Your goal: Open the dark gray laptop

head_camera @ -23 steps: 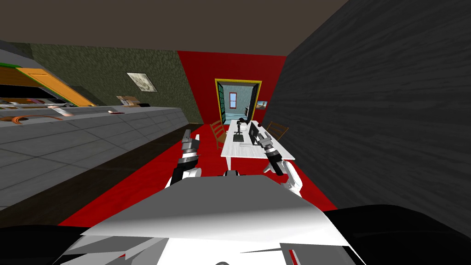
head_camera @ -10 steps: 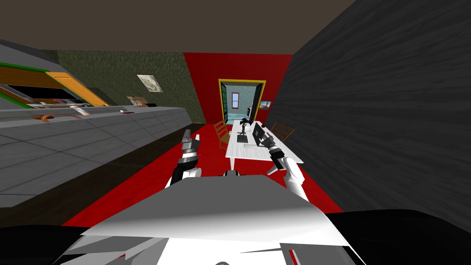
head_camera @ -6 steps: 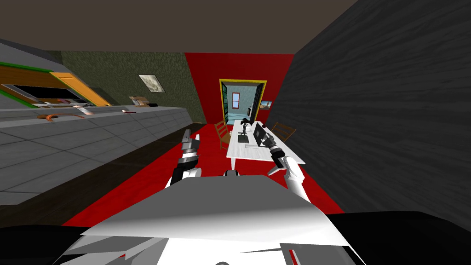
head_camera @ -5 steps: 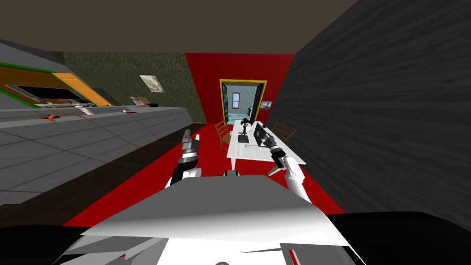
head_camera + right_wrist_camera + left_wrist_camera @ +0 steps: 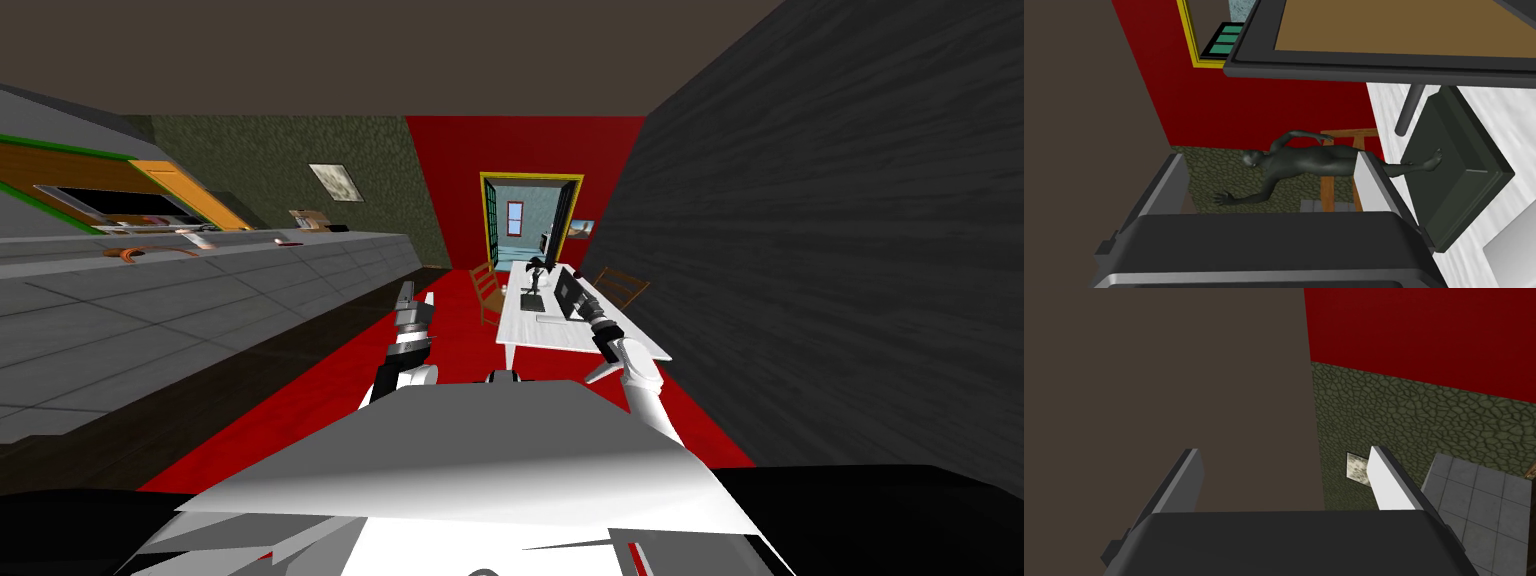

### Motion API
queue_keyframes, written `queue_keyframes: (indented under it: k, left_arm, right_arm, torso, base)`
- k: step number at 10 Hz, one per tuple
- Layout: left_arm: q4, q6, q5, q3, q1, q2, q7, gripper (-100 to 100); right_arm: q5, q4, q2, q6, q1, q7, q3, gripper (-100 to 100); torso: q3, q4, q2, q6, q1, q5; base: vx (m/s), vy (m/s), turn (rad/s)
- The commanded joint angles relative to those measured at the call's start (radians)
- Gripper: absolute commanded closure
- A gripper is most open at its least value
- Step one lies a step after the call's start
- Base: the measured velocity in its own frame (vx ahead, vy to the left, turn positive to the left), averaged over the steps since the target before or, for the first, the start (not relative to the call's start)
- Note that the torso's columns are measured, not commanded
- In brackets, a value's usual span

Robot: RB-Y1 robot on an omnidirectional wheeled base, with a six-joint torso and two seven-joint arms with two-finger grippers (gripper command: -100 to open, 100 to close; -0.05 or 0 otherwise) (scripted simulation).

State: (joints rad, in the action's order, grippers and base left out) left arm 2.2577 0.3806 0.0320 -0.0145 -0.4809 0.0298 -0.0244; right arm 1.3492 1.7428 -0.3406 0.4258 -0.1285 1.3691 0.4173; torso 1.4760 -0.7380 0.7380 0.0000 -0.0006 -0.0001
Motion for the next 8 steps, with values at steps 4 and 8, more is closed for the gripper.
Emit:
queue_keyframes:
  k: [4,8]
  left_arm:
    - [0.0,0.0,0.0,0.0,0.0,0.0,0.0,0]
    - [0.0,0.0,0.0,0.0,0.0,0.0,0.0,0]
  right_arm:
    - [0.152,-0.089,-0.039,-0.018,0.051,0.152,0.056,-100]
    - [0.227,-0.131,-0.06,-0.025,0.076,0.242,0.084,-100]
  torso:
    - [0.0,0.0,0.0,0.0,0.0,0.0]
    - [0.0,0.0,0.0,0.0,0.0,0.0]
  base:
    - [0.013,0.037,0.029]
    - [0.009,0.026,0.02]
